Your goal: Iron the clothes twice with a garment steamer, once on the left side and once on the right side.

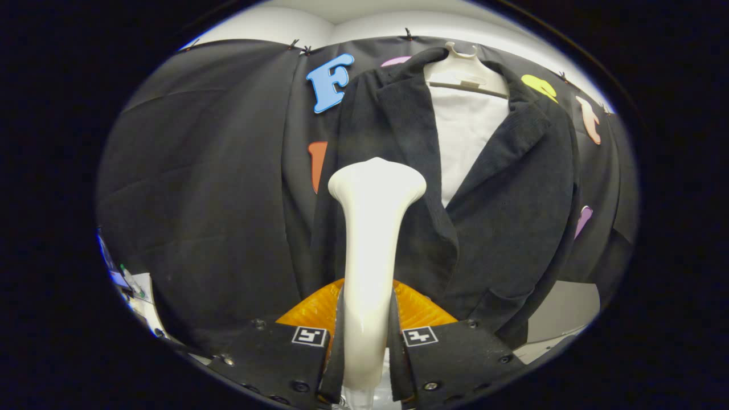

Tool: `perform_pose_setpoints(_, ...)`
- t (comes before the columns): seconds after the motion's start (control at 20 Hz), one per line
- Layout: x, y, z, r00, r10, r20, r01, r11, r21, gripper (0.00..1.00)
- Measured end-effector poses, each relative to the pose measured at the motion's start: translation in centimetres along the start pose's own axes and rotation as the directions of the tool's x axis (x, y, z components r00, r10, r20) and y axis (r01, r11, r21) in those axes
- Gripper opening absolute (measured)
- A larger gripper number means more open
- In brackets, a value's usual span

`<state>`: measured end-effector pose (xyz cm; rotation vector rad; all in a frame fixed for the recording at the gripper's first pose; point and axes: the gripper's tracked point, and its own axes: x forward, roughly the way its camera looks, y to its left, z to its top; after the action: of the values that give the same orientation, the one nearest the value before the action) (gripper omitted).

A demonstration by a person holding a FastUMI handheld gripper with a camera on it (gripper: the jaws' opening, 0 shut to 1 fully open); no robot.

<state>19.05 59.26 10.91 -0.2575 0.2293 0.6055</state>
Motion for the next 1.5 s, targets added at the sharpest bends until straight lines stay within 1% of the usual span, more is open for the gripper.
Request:
perform_pose_setpoints(0.15, 0.2, 0.2, -2.2, 0.999, 0.017, -0.044, -0.017, 1.0, 0.012, 0.35)
perform_pose_setpoints(0.55, 1.3, 0.4, -6.9, 0.993, 0.023, -0.115, -0.021, 1.0, 0.015, 0.35)
perform_pose_setpoints(0.9, 1.7, 0.3, -8.4, 0.987, 0.027, -0.157, -0.022, 0.999, 0.033, 0.35)
perform_pose_setpoints(1.0, 1.8, 0.4, -9.5, 0.983, 0.035, -0.178, -0.028, 0.999, 0.044, 0.35)
perform_pose_setpoints(1.3, 2.9, 0.5, -14.3, 0.967, 0.065, -0.246, -0.05, 0.997, 0.066, 0.35)
perform_pose_setpoints(1.35, 2.1, 0.8, -15.5, 0.964, 0.066, -0.257, -0.05, 0.996, 0.068, 0.35)
perform_pose_setpoints(1.5, 2.3, 0.9, -17.0, 0.956, 0.067, -0.285, -0.049, 0.996, 0.07, 0.35)
